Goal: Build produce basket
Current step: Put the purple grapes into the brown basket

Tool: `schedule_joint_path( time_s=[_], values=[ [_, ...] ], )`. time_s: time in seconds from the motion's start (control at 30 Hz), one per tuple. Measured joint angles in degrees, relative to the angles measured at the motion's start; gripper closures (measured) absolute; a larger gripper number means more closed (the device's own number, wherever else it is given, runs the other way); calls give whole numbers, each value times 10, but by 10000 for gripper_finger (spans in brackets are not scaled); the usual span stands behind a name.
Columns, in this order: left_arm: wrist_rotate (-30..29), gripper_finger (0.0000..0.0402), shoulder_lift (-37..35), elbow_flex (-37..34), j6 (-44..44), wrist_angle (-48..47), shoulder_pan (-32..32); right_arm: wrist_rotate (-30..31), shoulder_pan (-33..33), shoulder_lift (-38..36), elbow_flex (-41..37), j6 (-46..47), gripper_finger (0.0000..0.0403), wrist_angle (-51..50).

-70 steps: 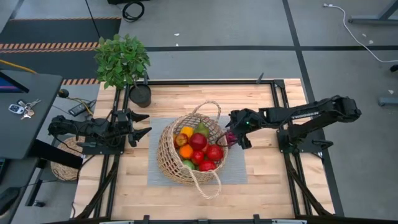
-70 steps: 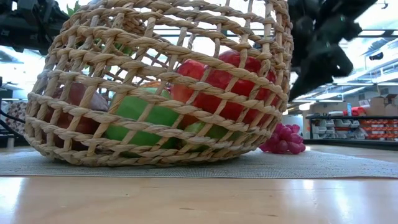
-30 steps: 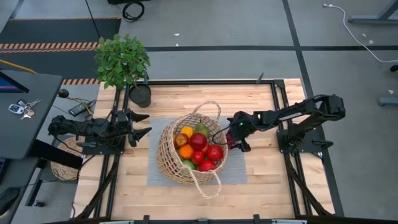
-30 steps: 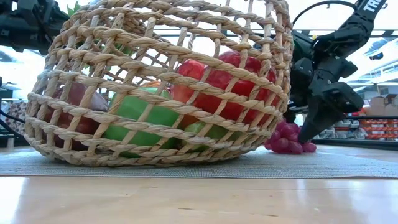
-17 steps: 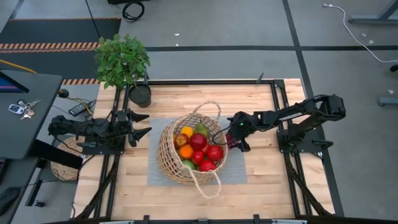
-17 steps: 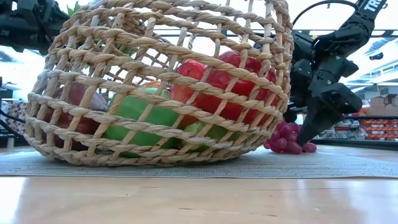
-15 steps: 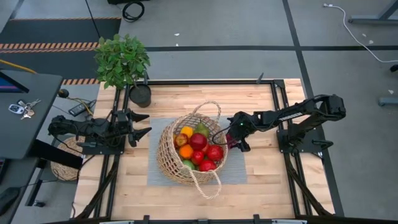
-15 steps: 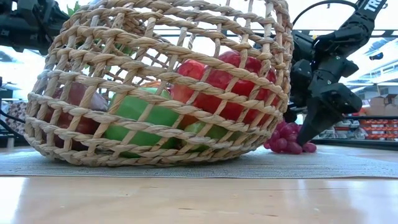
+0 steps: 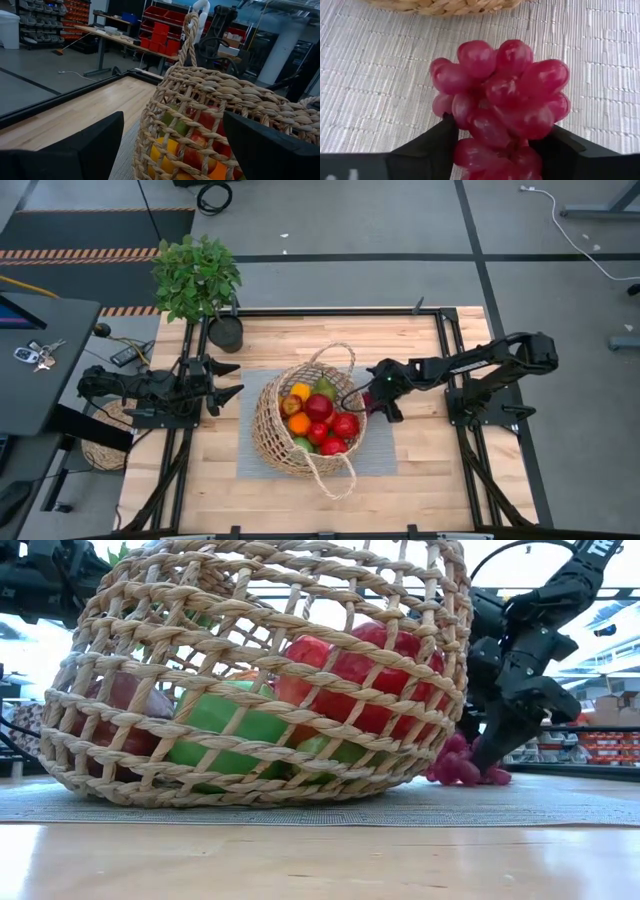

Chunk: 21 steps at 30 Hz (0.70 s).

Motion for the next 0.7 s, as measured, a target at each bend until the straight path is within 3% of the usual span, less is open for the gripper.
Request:
schedule_joint_path(
  time_s=[0.27, 0.7],
  values=[
    [0, 54, 0, 0, 0, 0, 0, 30, 0, -30, 21, 2, 196, -74],
    [0, 54, 0, 0, 0, 0, 0, 63, 0, -75, 22, 66, 233, -105]
  ],
)
